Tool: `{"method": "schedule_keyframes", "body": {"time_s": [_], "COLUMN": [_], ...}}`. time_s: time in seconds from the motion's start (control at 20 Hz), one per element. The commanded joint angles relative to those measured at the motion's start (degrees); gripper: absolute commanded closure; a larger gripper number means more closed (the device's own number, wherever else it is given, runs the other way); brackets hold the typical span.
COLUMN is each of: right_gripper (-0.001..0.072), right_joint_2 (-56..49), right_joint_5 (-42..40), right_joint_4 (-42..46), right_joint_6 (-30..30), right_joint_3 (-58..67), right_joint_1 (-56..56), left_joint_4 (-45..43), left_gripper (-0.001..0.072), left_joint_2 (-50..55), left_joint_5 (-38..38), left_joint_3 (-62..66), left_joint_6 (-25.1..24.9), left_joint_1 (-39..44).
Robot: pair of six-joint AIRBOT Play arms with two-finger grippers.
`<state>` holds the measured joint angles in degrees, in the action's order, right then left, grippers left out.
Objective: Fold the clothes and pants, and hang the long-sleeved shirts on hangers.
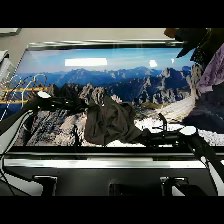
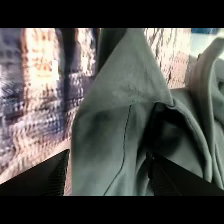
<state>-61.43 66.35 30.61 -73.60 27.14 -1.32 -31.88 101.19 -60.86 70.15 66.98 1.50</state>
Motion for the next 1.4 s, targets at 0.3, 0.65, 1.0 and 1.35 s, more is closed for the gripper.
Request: {"method": "schedule_keyframes", "body": {"time_s": [0.3, 0.65, 1.0, 1.35], "right_gripper": [0.0678, 0.0679, 0.0681, 0.0681], "right_joint_2": [4.2, 8.3, 16.8, 22.6], "right_joint_5": [1.2, 0.1, -4.1, -3.9], "right_joint_4": [0.1, -0.1, 11.3, 37.0], "right_joint_6": [-2.3, -2.7, -6.9, -15.6], "right_joint_3": [0.0, 0.0, 16.1, 47.5], "right_joint_1": [0.0, 0.0, 0.0, 0.0], "left_joint_4": [0.8, 1.1, 0.8, -2.3], "left_gripper": [0.0177, 0.0687, 0.0689, 0.0689], "left_joint_2": [2.5, 2.0, -9.0, -28.3], "left_joint_5": [5.0, 4.2, 2.6, 2.0], "left_joint_3": [-0.1, 0.6, 11.9, 20.3], "left_joint_6": [-1.0, -1.2, 0.5, 13.5], "left_joint_1": [2.9, 4.0, -1.8, -12.2]}}
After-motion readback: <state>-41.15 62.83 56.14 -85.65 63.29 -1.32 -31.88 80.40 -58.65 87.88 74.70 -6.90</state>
